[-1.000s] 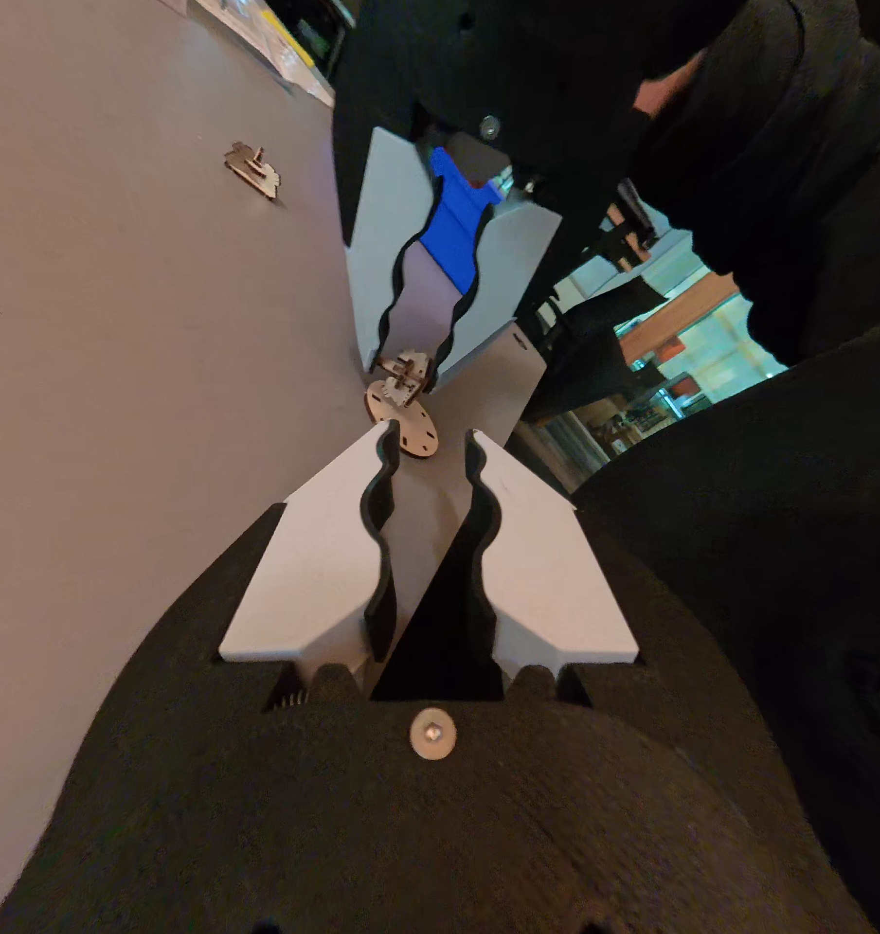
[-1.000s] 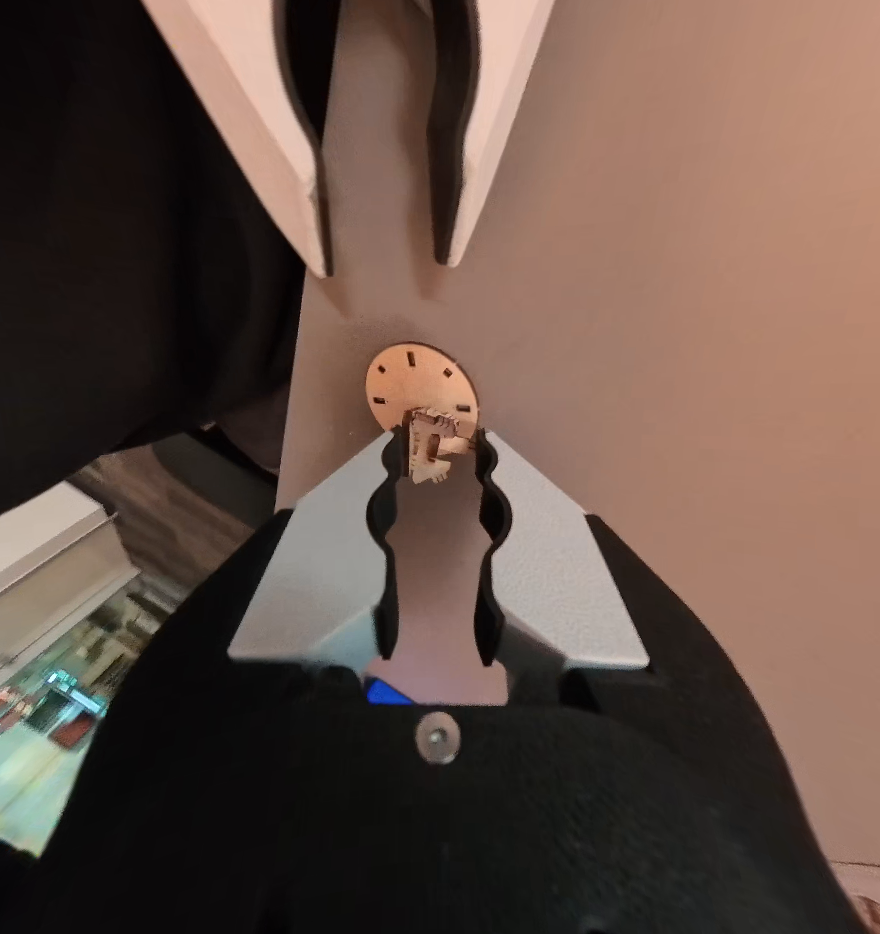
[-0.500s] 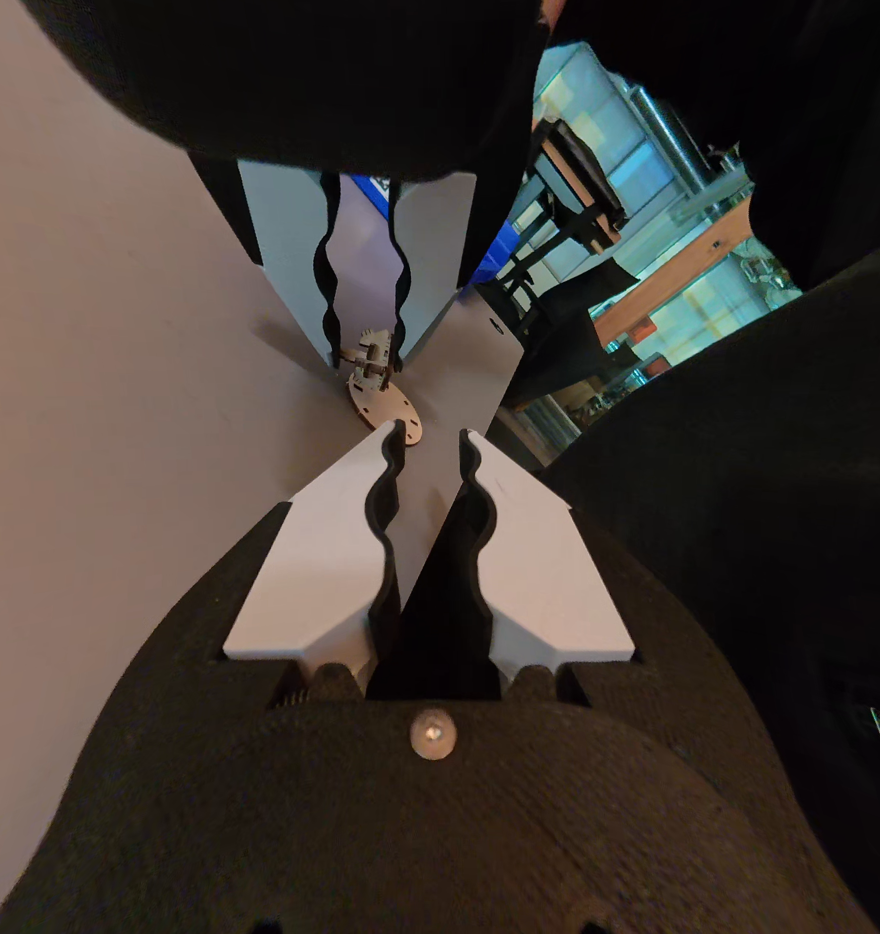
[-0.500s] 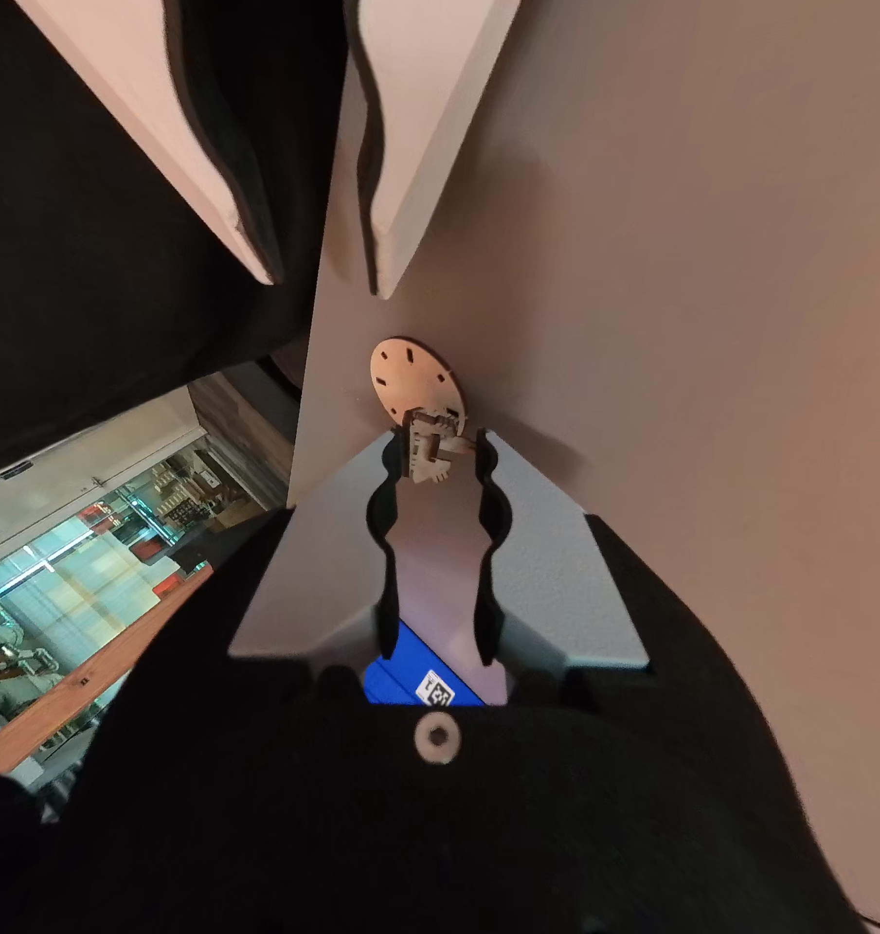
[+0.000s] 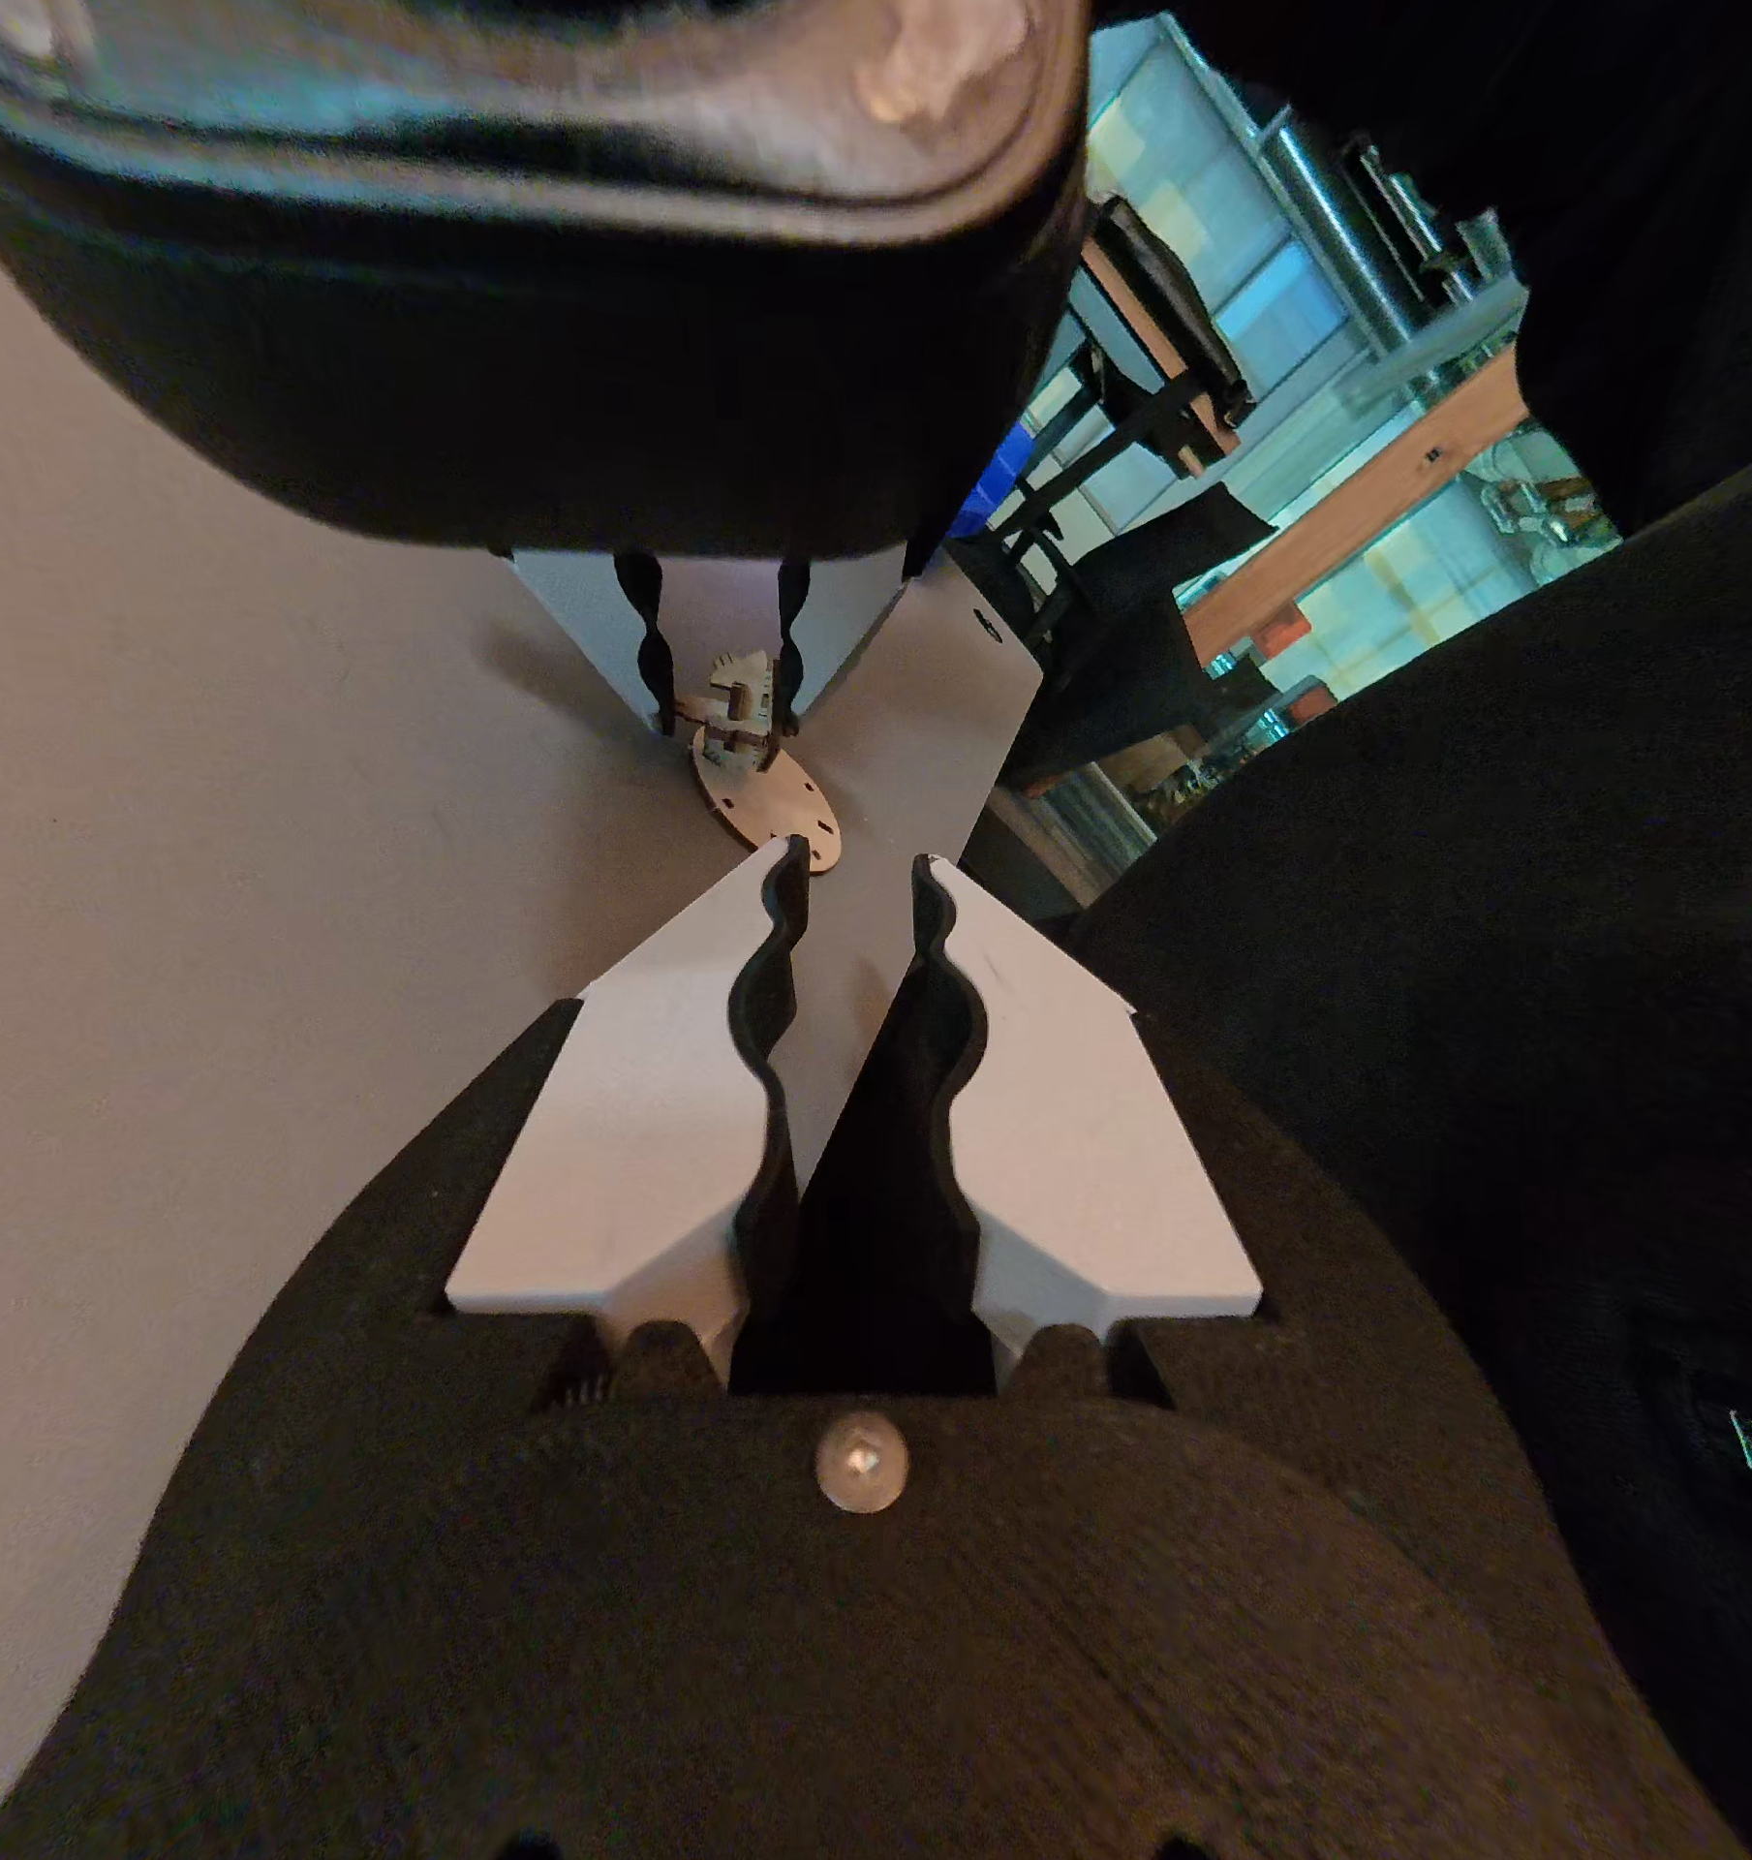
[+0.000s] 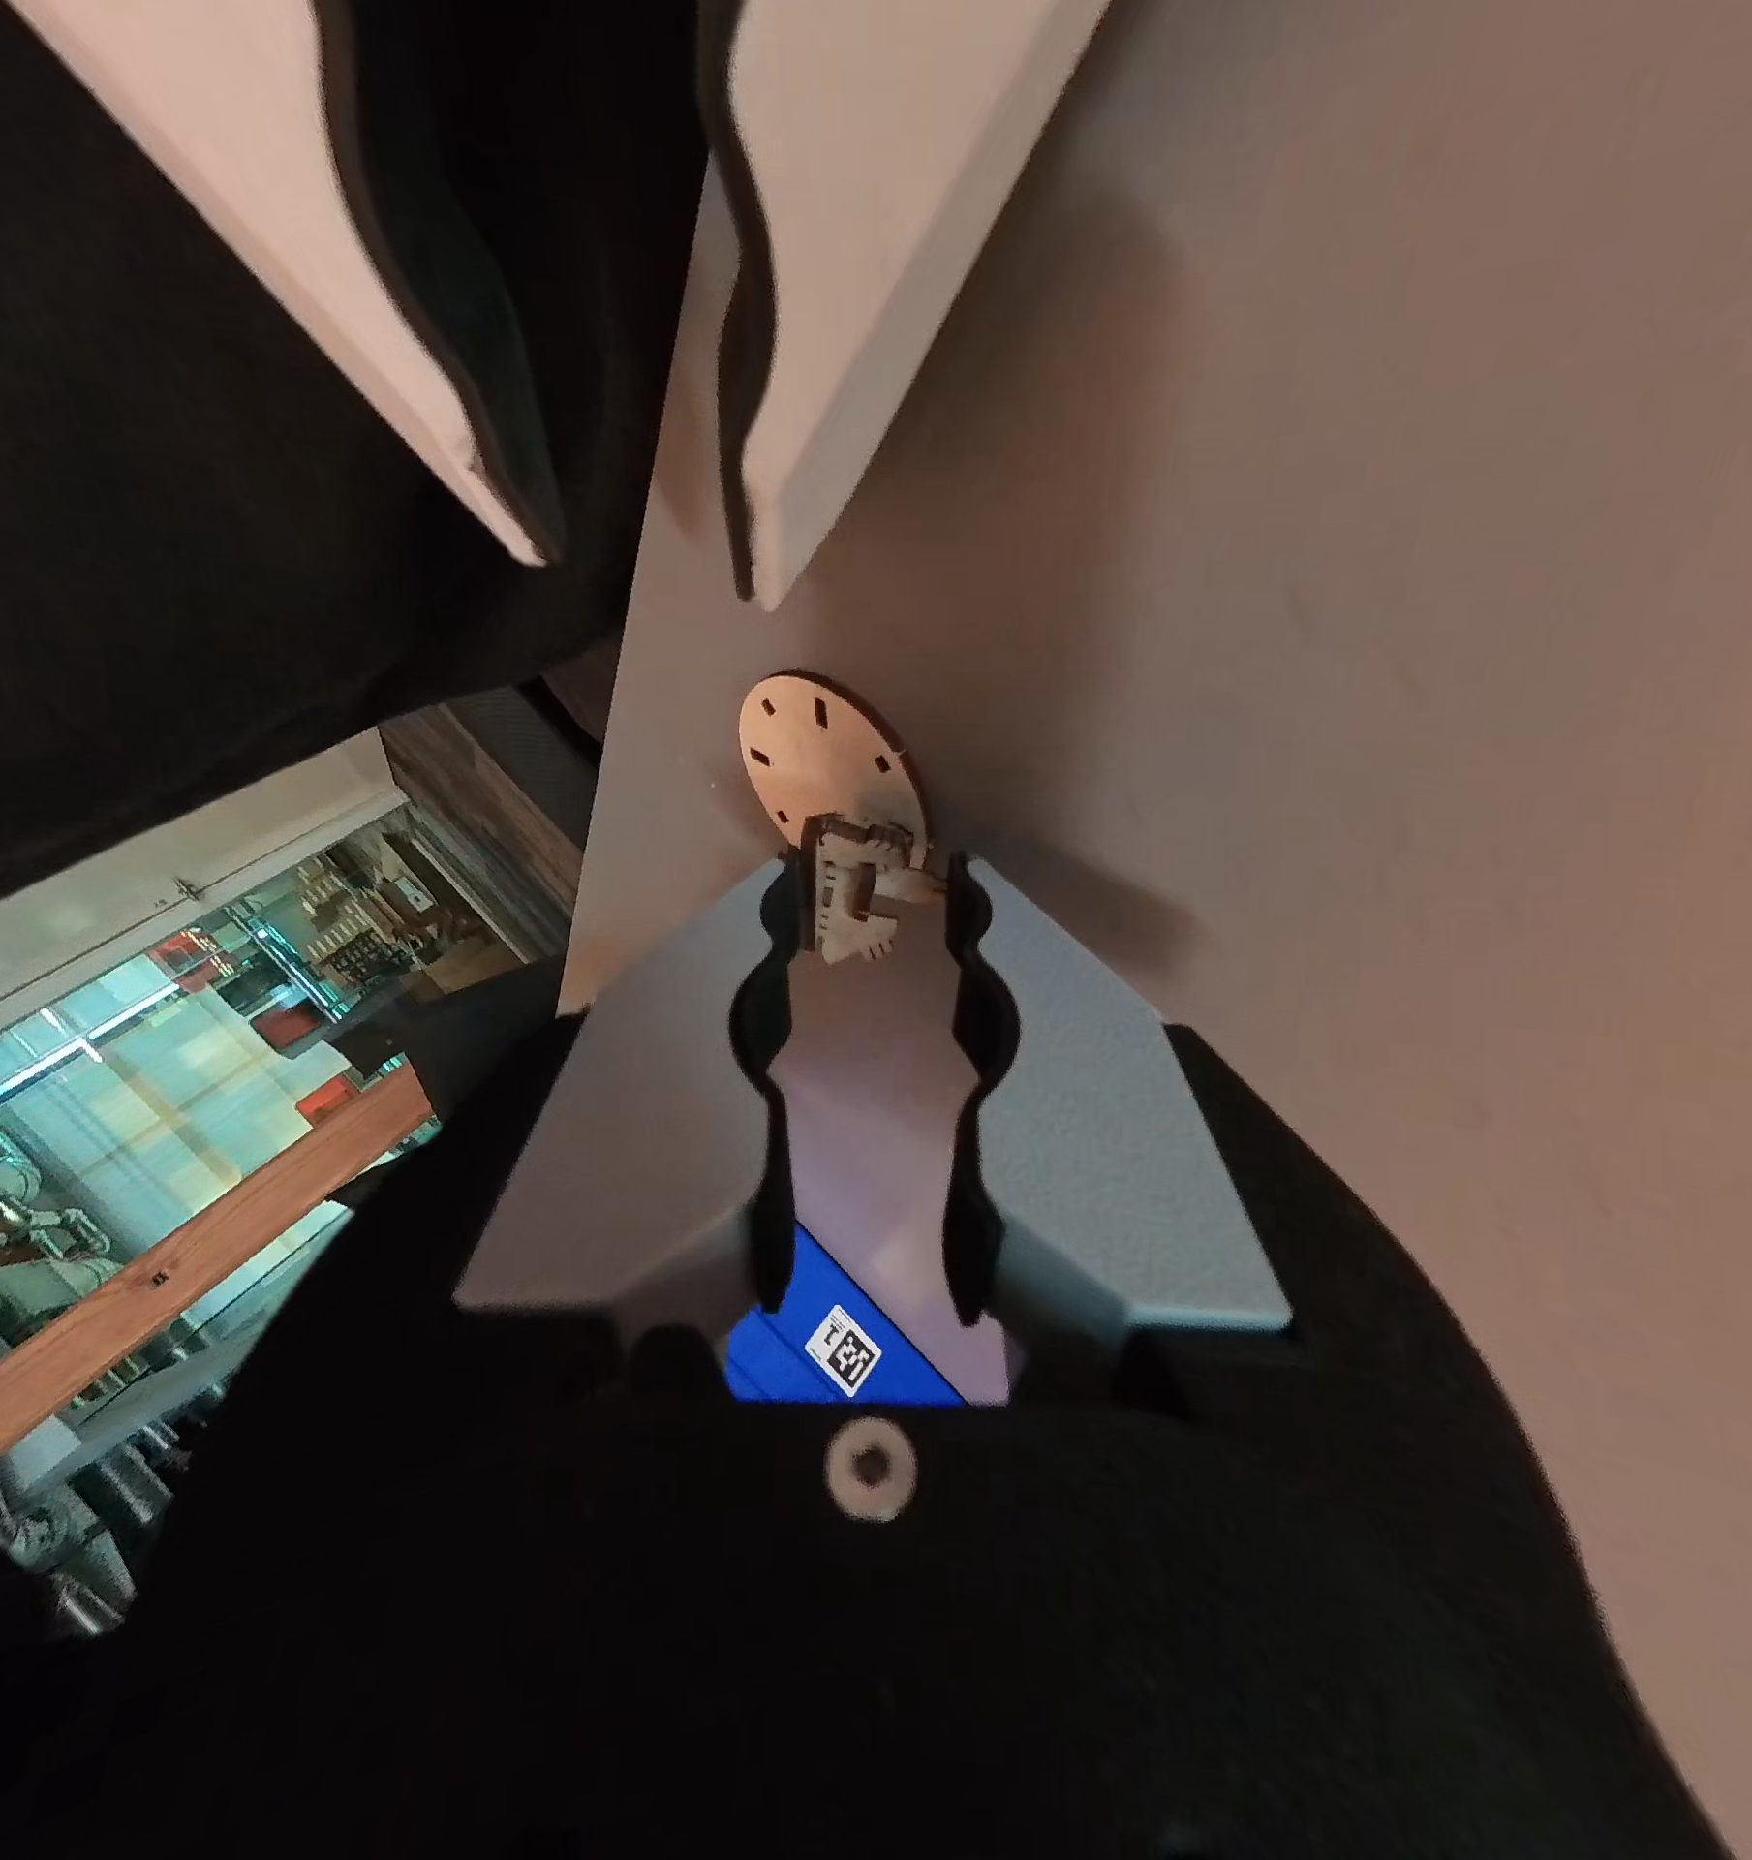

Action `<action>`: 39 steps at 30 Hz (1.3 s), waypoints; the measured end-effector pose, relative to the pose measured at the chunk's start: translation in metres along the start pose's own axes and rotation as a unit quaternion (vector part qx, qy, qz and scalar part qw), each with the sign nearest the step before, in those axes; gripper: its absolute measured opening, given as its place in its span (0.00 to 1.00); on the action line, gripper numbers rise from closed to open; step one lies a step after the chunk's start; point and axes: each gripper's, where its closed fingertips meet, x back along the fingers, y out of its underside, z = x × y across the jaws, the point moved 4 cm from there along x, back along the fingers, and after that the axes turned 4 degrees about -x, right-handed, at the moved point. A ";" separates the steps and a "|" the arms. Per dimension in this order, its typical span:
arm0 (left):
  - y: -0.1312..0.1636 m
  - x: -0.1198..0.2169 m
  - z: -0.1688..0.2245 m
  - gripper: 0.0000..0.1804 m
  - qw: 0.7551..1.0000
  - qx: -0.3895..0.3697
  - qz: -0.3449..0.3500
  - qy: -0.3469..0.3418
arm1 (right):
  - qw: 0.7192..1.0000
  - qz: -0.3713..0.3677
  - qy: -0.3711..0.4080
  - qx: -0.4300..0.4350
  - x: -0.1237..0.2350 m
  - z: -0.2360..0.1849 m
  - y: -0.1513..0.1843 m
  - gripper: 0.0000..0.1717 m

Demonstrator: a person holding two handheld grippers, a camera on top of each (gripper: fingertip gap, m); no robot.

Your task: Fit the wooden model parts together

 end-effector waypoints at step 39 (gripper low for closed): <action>-0.001 0.004 0.000 0.10 1.000 0.006 0.005 0.004 | 0.998 0.017 -0.019 0.065 -0.002 -0.002 0.000 0.15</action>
